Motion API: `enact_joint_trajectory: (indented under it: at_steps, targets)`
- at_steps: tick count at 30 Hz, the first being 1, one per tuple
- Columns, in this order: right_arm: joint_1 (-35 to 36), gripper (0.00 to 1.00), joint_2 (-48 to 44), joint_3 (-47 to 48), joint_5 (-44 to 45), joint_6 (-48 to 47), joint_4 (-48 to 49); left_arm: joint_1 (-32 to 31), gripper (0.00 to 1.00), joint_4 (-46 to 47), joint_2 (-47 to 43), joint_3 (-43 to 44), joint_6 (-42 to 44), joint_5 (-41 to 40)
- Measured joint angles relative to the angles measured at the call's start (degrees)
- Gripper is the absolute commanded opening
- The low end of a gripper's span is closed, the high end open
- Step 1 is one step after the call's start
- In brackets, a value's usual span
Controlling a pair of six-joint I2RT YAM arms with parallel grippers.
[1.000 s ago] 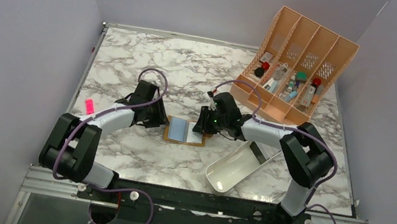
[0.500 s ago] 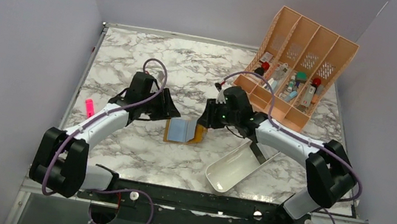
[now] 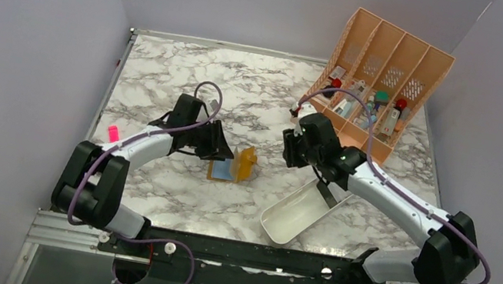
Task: Put the credit cards into the card holder
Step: Pick up the credit card from the storage box.
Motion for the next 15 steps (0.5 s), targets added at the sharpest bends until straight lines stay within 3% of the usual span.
enact_joint_trajectory:
  at_steps: [7, 15]
  targets:
    - [0.0, 0.54, -3.5, -1.7, 10.8, -6.7, -8.2, -1.7, 0.39, 1.8, 4.6, 1.5, 0.0, 2.5]
    - [-0.3, 0.58, -3.9, -3.2, 17.0, -11.2, -12.7, -4.0, 0.39, 3.2, 5.8, 1.7, -0.9, 3.9]
